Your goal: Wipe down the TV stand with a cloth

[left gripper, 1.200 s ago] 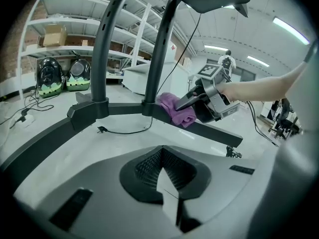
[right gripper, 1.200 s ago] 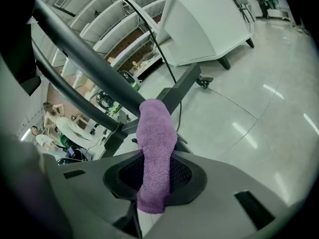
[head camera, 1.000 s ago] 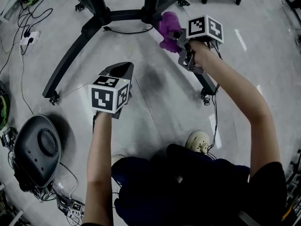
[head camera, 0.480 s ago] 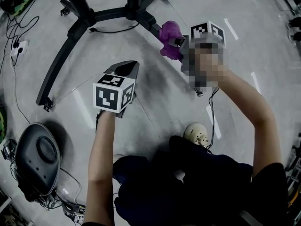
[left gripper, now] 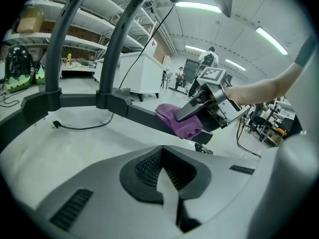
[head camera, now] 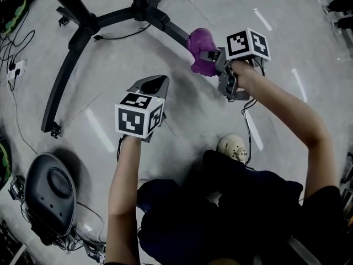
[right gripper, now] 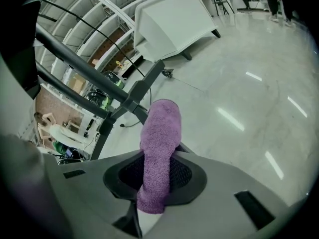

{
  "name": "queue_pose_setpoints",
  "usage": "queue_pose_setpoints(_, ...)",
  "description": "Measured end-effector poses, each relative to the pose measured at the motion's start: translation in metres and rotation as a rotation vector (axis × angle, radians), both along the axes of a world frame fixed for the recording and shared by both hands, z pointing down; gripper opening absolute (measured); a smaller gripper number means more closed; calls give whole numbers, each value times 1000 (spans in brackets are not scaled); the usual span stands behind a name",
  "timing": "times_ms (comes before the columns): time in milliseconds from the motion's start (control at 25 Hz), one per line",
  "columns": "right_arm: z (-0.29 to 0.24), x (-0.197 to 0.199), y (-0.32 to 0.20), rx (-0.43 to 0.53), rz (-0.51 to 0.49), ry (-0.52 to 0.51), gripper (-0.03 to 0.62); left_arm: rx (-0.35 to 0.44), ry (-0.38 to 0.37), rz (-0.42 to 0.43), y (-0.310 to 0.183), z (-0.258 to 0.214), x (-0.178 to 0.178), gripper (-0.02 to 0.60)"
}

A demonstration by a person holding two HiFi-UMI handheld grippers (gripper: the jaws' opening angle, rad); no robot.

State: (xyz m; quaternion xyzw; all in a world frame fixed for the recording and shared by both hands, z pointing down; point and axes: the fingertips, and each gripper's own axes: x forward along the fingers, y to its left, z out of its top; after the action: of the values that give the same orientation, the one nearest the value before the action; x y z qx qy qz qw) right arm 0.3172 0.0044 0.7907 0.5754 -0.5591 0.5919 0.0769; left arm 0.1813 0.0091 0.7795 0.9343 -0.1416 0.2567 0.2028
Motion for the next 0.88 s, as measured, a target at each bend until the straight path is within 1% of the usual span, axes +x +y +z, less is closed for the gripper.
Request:
queue_pose_setpoints(200, 1, 3, 31, -29, 16, -15, 95, -39, 21, 23, 16, 4, 9, 5)
queue_pose_setpoints(560, 0, 17, 76, -56, 74, -50, 95, -49, 23, 80, 38, 8, 26, 5)
queue_pose_setpoints(880, -3, 33, 114, -83, 106, -33, 95, -68, 37, 132, 62, 9, 43, 5)
